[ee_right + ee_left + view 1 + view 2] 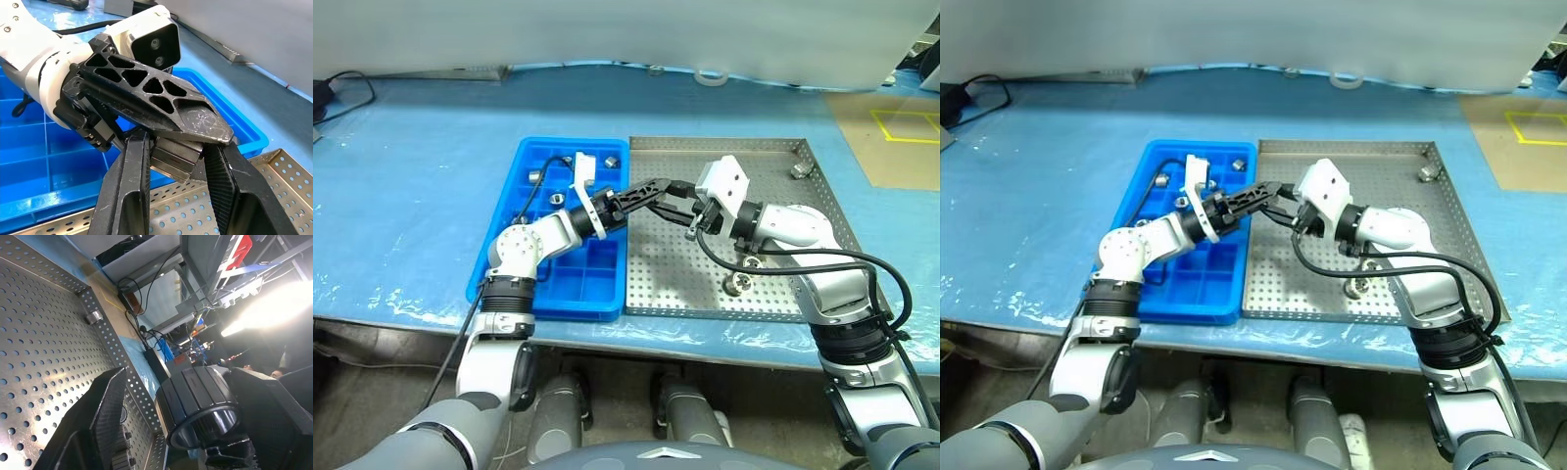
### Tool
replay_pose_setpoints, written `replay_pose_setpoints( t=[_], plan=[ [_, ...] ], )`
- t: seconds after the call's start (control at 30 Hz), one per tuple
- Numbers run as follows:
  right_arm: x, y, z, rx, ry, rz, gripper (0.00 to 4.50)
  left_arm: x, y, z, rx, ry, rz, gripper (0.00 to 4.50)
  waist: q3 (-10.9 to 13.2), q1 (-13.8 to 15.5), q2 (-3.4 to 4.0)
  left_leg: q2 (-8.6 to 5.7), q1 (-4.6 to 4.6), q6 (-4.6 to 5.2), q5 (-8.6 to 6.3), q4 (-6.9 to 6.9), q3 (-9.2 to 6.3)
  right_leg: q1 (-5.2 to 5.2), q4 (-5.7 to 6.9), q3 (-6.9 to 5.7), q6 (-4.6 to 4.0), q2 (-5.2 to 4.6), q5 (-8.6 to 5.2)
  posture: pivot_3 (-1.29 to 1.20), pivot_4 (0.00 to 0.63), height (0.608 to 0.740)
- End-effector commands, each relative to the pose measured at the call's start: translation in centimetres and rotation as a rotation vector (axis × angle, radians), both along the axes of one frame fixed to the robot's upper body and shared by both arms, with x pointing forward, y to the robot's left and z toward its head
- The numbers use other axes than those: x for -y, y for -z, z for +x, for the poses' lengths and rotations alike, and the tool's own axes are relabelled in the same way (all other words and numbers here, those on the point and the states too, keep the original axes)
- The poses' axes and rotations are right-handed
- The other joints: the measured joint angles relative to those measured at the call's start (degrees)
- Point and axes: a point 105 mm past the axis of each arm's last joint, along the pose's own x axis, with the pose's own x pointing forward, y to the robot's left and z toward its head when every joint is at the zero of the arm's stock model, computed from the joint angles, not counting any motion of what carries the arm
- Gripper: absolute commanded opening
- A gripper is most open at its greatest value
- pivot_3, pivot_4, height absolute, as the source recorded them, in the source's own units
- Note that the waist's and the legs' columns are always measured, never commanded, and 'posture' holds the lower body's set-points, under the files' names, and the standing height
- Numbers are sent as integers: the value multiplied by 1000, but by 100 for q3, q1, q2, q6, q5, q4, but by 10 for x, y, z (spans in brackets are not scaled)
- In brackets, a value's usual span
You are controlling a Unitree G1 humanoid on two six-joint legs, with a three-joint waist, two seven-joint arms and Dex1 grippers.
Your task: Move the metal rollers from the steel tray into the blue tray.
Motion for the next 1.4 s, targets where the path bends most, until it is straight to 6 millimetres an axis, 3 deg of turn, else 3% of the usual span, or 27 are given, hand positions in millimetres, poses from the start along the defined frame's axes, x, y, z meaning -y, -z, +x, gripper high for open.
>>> replay_pose_setpoints(
  t=[0.03, 0.17, 0.3, 0.67, 0.8, 1.0, 1.2, 1.27, 1.4],
  plan=[
    [-1, -20, -4, 75, -5, 42, 1163, 5, -5, -3, 29, 27, 16, 3596, 0, -1, 0, 0, 0, 0, 0, 0, 0, 0, 0, 0, 0, 0, 0, -211, 150, 740],
    [-1, -19, -3, 77, 1, 44, 1163, 6, -4, -1, 32, 21, 29, 3596, 0, 0, 0, 0, 0, 0, 0, 0, 0, 0, 0, 0, 0, 0, 0, -210, 150, 740],
    [-1, -19, -2, 80, 6, 46, 1163, 7, -3, 2, 29, 3, 47, 2696, 0, 2, 0, 0, 0, 0, 0, 0, 0, 0, 0, 0, 0, 0, 0, -209, 150, 740],
    [1, -20, 3, 92, 29, 46, 1163, 7, -4, 2, 24, 11, 31, 2696, 0, 0, 0, 0, 0, 1, 0, 1, 0, 1, 0, -1, 0, 0, 0, -202, 150, 740],
    [2, -21, 6, 100, 34, 44, 1163, 4, -6, 4, 28, -10, 31, 2038, 0, 1, 0, 0, 0, 1, 0, 1, 0, 1, 1, 0, 0, 0, 0, -197, 150, 740],
    [8, -24, 16, 116, 93, 65, 1163, 2, -6, 7, 29, -33, 35, 2038, 0, 1, 0, 0, -1, 1, 0, 2, 0, 1, 1, -1, 0, 0, 0, -189, 150, 740],
    [19, -40, 30, 128, 192, 123, 3159, 2, -5, 10, 27, -48, 44, 2026, 0, 1, 0, 0, -1, 2, 0, 2, 0, 1, 0, -1, 0, 0, 0, -188, 150, 740],
    [17, -37, 30, 50, 164, 144, 3798, 2, -6, 11, 28, -52, 45, 2026, 0, 0, 0, 0, -2, 2, 0, 2, 0, 0, 0, -2, 0, 0, 0, -188, 150, 740],
    [20, -40, 32, 41, 188, 152, 3798, 3, -6, 13, 30, -61, 47, 2026, 0, 7, 0, 0, -2, 2, 0, 2, 0, 1, 0, -2, 0, 0, 0, -189, 150, 740]
  ],
)
